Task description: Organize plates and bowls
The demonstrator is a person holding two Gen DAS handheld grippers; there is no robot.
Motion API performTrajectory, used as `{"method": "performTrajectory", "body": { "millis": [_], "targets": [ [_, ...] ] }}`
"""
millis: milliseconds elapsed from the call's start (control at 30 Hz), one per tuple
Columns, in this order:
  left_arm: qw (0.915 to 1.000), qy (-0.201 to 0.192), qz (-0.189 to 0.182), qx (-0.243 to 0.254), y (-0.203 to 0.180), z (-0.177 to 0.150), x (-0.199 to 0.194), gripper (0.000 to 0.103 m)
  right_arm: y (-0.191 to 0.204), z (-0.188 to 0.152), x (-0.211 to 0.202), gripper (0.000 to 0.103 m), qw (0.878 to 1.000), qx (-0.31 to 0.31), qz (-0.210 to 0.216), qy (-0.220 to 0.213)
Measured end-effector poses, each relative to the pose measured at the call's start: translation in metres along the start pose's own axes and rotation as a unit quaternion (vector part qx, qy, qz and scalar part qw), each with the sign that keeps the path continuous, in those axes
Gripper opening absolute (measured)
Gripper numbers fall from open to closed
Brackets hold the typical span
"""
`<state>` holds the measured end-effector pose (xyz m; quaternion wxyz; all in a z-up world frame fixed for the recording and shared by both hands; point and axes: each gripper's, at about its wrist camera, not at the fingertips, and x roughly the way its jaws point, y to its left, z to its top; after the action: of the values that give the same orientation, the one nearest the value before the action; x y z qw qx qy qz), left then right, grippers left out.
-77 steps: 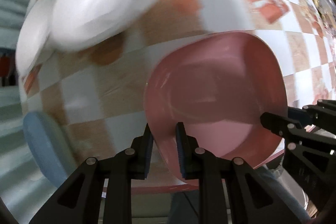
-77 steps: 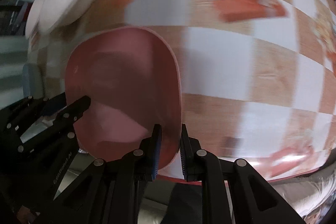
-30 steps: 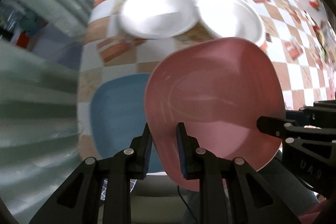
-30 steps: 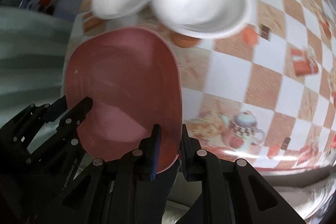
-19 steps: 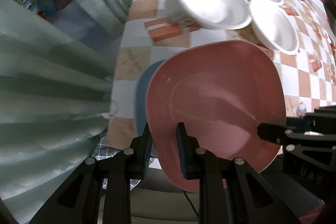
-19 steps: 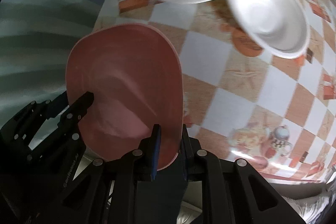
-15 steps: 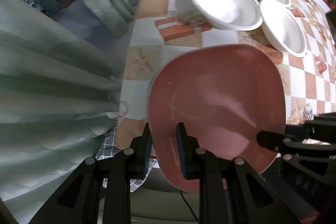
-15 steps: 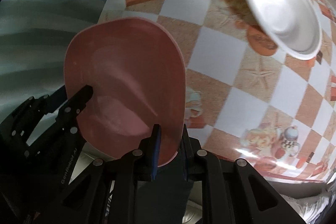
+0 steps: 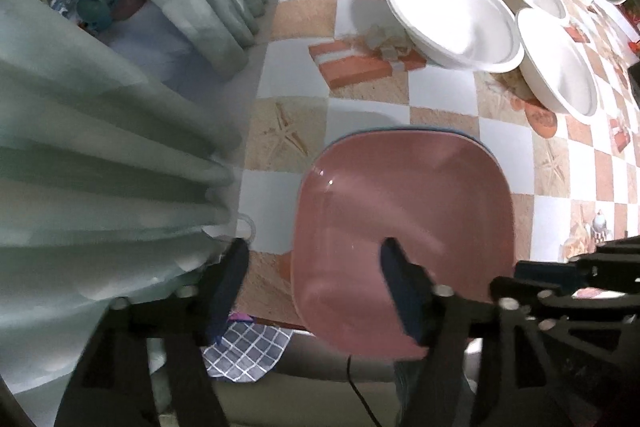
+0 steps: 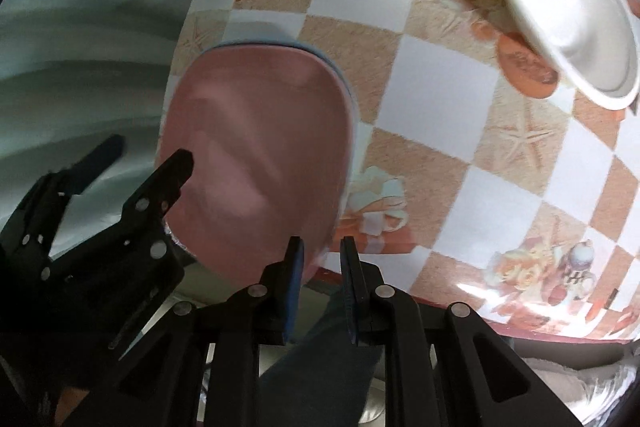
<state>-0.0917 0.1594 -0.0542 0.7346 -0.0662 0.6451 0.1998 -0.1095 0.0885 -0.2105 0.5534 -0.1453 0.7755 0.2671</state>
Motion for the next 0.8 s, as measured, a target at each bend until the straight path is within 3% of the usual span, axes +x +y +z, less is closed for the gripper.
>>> {"method": "performTrajectory", "body": {
  "millis": [33, 100, 200, 267, 400, 533, 700, 800],
  "targets": [
    [1.0, -0.004, -0.002, -0.002, 0.001, 0.0, -0.002, 0.077, -0.007, -0.001, -0.007, 0.069, 1.0, 0.001, -0.002, -0.005],
    [0.9999, -0.011, -0.001, -0.011, 0.004, -0.001, -0.005, 0.082, -0.02, -0.002, -0.019, 0.093, 1.0, 0.008, -0.008, -0.018],
    [0.9992, -0.014, -0.024, -0.03, 0.01, -0.001, -0.01, 0.085, -0.041, -0.005, -0.032, 0.093, 0.999, 0.03, -0.004, -0.036],
    [0.9986, -0.011, -0.033, -0.039, 0.01, -0.001, -0.013, 0.086, -0.057, -0.008, -0.04, 0.102, 0.998, 0.048, -0.009, -0.046],
    [0.9967, 0.005, -0.064, -0.05, 0.002, 0.0, -0.017, 0.086, -0.091, -0.019, -0.051, 0.103, 0.993, 0.099, -0.012, -0.058],
    [0.9943, 0.01, -0.103, -0.024, -0.022, 0.011, -0.024, 0.086, -0.123, -0.031, -0.06, 0.103, 0.986, 0.155, -0.01, -0.063],
    [0.9927, 0.004, -0.119, 0.018, -0.056, 0.032, -0.038, 0.086, -0.152, -0.047, -0.08, 0.103, 0.975, 0.209, -0.013, -0.081],
    [0.9914, 0.008, -0.129, 0.02, -0.072, 0.047, -0.039, 0.086, -0.163, -0.05, -0.079, 0.103, 0.97, 0.225, -0.012, -0.085]
  ]
}}
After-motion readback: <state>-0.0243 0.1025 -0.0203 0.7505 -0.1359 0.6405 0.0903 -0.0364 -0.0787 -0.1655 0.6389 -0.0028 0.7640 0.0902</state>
